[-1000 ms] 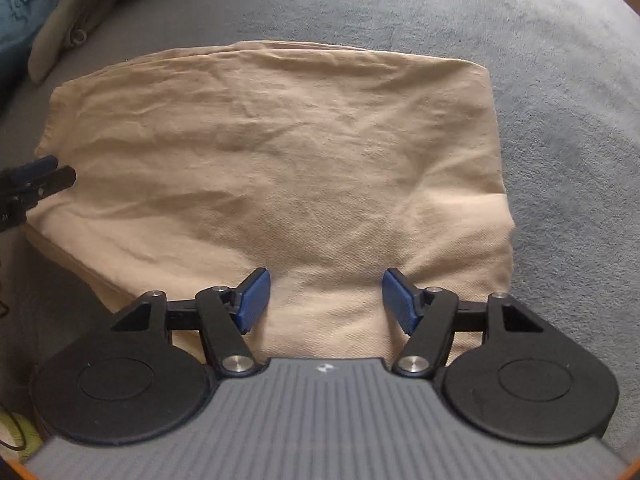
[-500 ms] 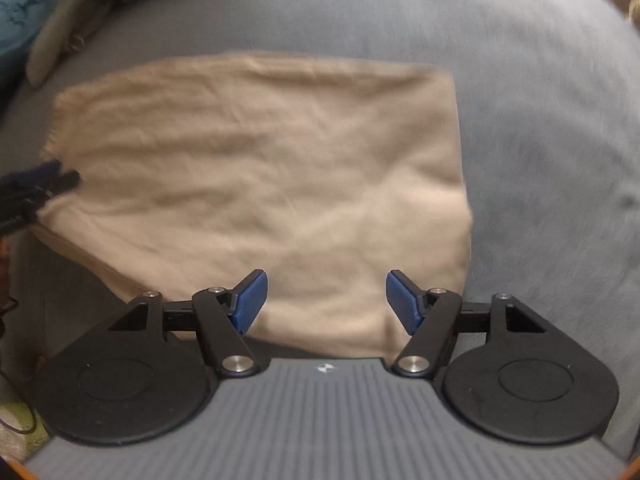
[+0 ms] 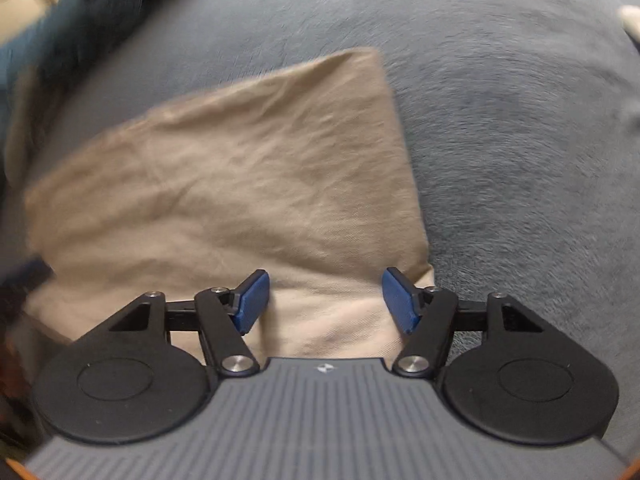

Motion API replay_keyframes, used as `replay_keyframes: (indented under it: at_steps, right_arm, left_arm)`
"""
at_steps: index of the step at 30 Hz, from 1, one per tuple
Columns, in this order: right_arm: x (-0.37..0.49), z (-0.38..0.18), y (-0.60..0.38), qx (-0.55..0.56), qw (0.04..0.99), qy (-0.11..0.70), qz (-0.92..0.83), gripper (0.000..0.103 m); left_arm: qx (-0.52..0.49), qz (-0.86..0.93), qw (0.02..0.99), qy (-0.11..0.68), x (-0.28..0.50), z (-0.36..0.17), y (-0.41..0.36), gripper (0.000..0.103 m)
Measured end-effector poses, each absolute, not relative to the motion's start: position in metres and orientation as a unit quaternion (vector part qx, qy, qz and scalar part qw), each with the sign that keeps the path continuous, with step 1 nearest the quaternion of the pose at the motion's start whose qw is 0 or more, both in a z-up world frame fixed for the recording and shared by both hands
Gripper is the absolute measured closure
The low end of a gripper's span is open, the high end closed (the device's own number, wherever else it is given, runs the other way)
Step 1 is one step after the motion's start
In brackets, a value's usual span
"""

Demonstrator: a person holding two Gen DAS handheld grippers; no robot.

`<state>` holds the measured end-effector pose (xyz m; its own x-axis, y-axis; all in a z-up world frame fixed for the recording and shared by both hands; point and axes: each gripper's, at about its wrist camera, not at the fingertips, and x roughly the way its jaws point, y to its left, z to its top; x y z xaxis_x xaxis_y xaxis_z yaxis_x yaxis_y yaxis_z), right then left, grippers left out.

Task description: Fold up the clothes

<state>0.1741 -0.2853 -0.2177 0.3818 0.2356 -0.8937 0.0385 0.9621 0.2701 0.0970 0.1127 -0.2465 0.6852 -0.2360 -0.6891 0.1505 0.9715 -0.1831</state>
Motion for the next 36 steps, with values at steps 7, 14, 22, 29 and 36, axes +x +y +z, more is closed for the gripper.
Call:
replay_keyframes:
  at_steps: [7,14,22,29,36]
  right_arm:
    - [0.168,-0.22,-0.298,0.132,0.817,0.559,0.054,0.041]
    - [0.14,-0.197,-0.298,0.146,0.825,0.541,0.072,0.041]
    - [0.128,-0.186,-0.275,0.098,0.837,0.533,0.075,0.041]
    - [0.153,-0.184,-0.195,0.067,0.85,0.497,0.159,0.041]
    - [0.189,-0.229,-0.146,0.031,0.863,0.488,0.129,0.039]
  left_arm:
    - [-0.057,-0.105,0.916,0.382,0.097,-0.247,0.113,0.028]
    - [-0.055,-0.105,0.917,0.38,0.096,-0.247,0.113,0.027]
    - [-0.061,-0.103,0.918,0.379,0.096,-0.245,0.116,0.026]
    - [-0.052,-0.094,0.927,0.359,0.088,-0.234,0.112,0.023]
    - [-0.009,-0.14,0.936,0.322,0.083,-0.222,0.093,0.018]
